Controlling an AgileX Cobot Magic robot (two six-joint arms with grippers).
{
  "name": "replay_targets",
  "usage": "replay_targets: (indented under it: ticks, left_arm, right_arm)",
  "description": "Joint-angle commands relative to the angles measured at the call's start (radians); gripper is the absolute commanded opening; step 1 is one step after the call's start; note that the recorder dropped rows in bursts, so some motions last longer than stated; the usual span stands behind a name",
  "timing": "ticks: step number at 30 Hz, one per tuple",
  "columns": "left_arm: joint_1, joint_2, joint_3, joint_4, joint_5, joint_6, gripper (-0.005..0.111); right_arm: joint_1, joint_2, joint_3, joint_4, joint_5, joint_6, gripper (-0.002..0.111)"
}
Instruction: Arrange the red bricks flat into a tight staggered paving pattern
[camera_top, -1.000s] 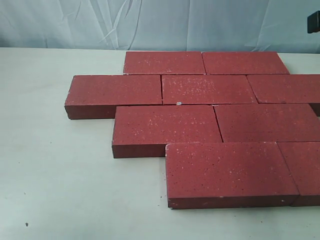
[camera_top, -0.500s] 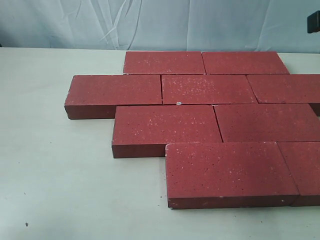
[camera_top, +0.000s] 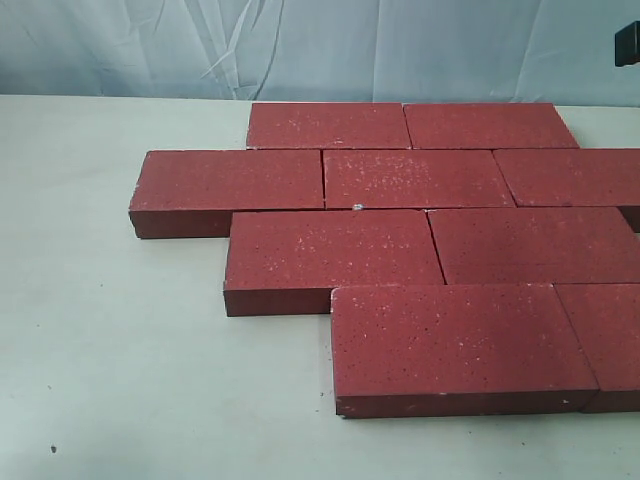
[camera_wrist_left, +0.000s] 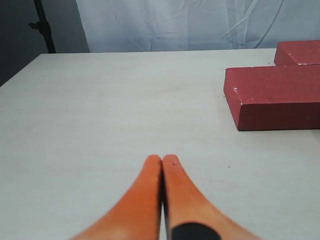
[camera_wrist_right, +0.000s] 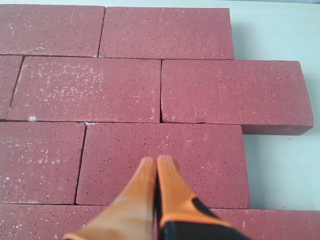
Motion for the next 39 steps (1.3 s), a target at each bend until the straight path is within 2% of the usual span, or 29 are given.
replay_targets:
  ticks: [1, 12, 39]
  left_arm:
    - [0.003, -0.006, 0.004, -0.005, -0.013, -0.007, 0.0]
    - [0.003, -0.006, 0.004, -0.005, -0.011, -0.007, 0.0]
    - [0.003, -0.006, 0.004, 0.004, -0.01, -0.007, 0.0]
  right_arm:
    - [-0.004, -0.005, 0.001, 0.005, -0.008, -0.003, -0.001]
    - [-0.004, -0.053, 0.001, 0.007, -0.008, -0.003, -0.001]
    - [-0.004, -0.586, 0.003, 0.007, -0.006, -0.003, -0.001]
